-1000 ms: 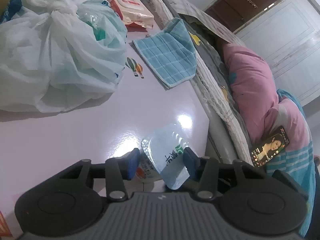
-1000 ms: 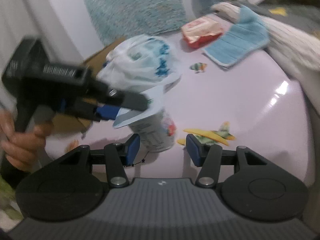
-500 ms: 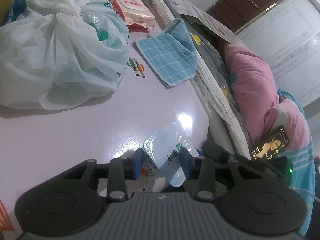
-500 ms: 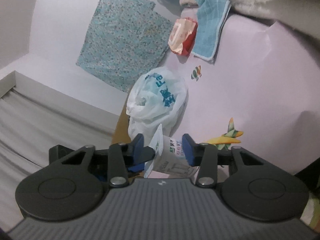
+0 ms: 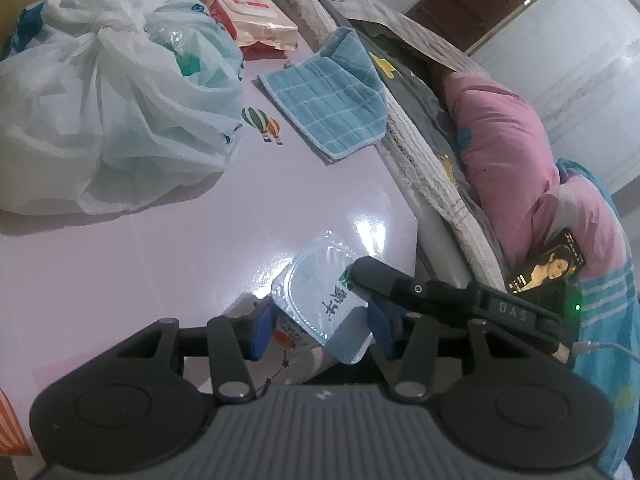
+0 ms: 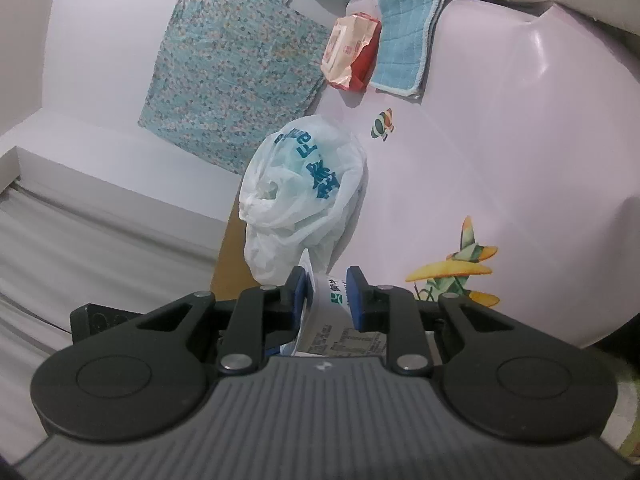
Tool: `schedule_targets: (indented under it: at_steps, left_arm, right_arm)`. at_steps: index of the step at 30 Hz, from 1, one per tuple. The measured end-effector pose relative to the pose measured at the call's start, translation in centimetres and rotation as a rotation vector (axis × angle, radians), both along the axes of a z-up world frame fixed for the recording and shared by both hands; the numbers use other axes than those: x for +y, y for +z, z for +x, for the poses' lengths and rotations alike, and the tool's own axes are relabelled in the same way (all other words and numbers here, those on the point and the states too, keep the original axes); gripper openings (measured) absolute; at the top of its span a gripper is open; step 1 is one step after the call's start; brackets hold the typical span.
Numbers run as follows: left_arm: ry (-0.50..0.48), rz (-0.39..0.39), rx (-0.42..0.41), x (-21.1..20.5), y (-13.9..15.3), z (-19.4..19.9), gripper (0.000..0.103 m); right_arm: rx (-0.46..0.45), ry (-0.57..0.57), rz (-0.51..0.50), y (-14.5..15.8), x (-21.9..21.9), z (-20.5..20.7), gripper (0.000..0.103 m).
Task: Organize soft objects
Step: 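Grasp the yogurt cup with the right tool while the left tool holds it, then hold the yogurt cup with the right tool while the left tool lets go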
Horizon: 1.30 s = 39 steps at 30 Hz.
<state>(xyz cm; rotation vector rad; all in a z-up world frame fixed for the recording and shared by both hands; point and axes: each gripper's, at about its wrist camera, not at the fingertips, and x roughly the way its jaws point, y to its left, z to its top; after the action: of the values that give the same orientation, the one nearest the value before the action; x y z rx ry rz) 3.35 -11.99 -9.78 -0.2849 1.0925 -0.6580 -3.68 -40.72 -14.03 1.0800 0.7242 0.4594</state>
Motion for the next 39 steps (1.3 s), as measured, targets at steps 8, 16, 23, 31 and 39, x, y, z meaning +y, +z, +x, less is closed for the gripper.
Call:
schedule_targets:
  at_steps: [8, 16, 23, 31, 39]
  left_arm:
    - [0.018, 0.02, -0.061, -0.2, 0.5, -0.8, 0.046]
    - [-0.031, 0.042, -0.114, -1.5, 1.2, -1.9, 0.04]
    - [-0.044, 0.033, -0.134, -1.5, 0.9, -1.9, 0.033]
    - [-0.003, 0.006, -0.109, -0.2, 0.5, -0.8, 0.032]
    - [0.023, -0.031, -0.047, 0.7, 0.1, -0.1, 0.035]
  right_arm:
    - [0.008, 0.011, -0.008, 0.5, 0.3, 0.1, 0.022]
    - [-0.032, 0.029, -0.059, 2.3, 1.2, -0.2, 0.017]
    - [0.001, -0.005, 0.0, 0.8, 0.7, 0.0, 0.017]
    - [-0.039, -0.047, 0.023, 0.8, -1.5, -1.5, 0.027]
    - [0.006, 0.021, 0.027, -0.6, -0.6, -2.8, 0.027]
